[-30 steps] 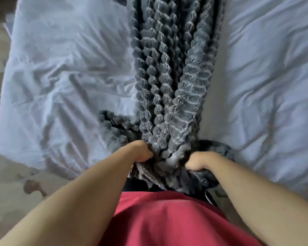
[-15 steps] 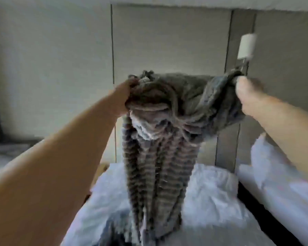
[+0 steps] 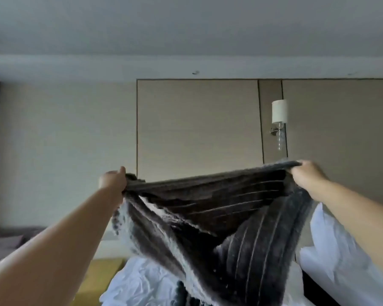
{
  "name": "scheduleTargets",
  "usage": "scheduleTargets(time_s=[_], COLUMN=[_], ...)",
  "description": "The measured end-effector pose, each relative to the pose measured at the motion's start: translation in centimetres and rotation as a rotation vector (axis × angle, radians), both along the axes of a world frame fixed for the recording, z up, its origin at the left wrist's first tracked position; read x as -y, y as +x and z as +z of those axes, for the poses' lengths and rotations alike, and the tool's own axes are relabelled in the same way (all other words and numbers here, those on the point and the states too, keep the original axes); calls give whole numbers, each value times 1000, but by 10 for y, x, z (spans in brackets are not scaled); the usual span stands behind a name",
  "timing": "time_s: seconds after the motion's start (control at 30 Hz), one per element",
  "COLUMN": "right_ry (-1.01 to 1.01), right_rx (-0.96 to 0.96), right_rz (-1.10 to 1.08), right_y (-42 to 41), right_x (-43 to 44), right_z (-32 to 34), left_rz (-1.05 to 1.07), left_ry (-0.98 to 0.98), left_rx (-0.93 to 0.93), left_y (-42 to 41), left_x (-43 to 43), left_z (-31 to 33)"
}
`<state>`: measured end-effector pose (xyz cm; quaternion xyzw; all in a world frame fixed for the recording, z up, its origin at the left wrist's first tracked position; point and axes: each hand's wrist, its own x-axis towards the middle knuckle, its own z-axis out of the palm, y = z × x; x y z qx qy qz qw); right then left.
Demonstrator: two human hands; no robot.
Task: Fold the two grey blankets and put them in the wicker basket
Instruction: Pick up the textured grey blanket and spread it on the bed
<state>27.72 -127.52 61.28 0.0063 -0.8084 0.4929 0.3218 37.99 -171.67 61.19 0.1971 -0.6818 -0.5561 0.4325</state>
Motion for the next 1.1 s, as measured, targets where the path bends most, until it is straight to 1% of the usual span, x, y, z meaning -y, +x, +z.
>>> scheduleTargets(time_s=[0.1,0.17,0.2,0.3,0.4,0.47,0.5,0.53,0.57,0.6,0.63,0.7,0.77,0.83,0.87,0.93,0.97,1.0,1.03,1.07,1.1], right_ry=[203,287,294,366,564,740,866,1001,1151,1181,1136,1041,831,502,273,-255,-511,-685,-803,-862,-856], right_rx=[197,362,446,763,1104,1308,1362,1404,1398,1416,1372,1266,1141,961,879,772,752,758,783,844,934], right_rz=[42,97,129,253,335,361,392,443,444,392,358,209,72,-21,-46,-8,37,90,135,167,213], right_y=[-12,-11,-6,23,70,96,109,122,134,144,151,145,127,106,98,81,74,72,72,74,79], right_x=[4,8,11,14,7,4,2,2,2,2,1,-5,-3,4,11,19,22,24,25,26,26], right_z=[-78,-152,-187,-293,-392,-455,-483,-504,-521,-530,-533,-530,-511,-485,-469,-446,-437,-431,-430,-434,-441], left_rz=[70,57,39,40,59,74,76,68,64,63,64,81,94,82,92,108,132,156,167,166,183], left_ry=[11,54,99,227,358,470,501,515,525,530,539,575,595,615,627,680,736,821,914,979,980], left_rx=[159,345,436,649,853,964,1001,1031,1046,1052,1047,1037,1024,947,873,719,644,537,439,381,367], left_y=[-4,-3,1,36,93,139,160,178,190,199,203,199,183,164,153,139,135,132,133,136,141], left_x=[2,6,7,0,-16,-31,-37,-43,-48,-51,-52,-46,-35,-28,-26,-31,-33,-36,-37,-39,-39], left_z=[-97,-176,-218,-341,-447,-496,-513,-527,-536,-542,-546,-545,-536,-523,-518,-509,-507,-506,-507,-508,-511])
